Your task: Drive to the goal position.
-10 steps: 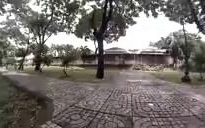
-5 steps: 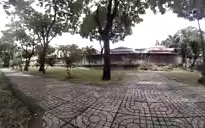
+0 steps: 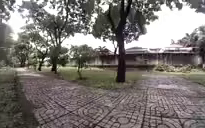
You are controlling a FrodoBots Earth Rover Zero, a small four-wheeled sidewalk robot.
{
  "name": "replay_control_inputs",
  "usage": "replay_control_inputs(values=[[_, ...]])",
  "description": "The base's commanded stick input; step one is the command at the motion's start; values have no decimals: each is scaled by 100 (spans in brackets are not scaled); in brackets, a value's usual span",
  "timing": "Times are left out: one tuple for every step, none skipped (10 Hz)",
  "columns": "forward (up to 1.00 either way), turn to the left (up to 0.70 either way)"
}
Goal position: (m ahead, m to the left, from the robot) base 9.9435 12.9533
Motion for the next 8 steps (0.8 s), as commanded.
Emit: replay_control_inputs(values=[[100, 27], [100, 27], [100, 27], [100, 27], [100, 27], [100, 27], [100, 27], [100, 27]])
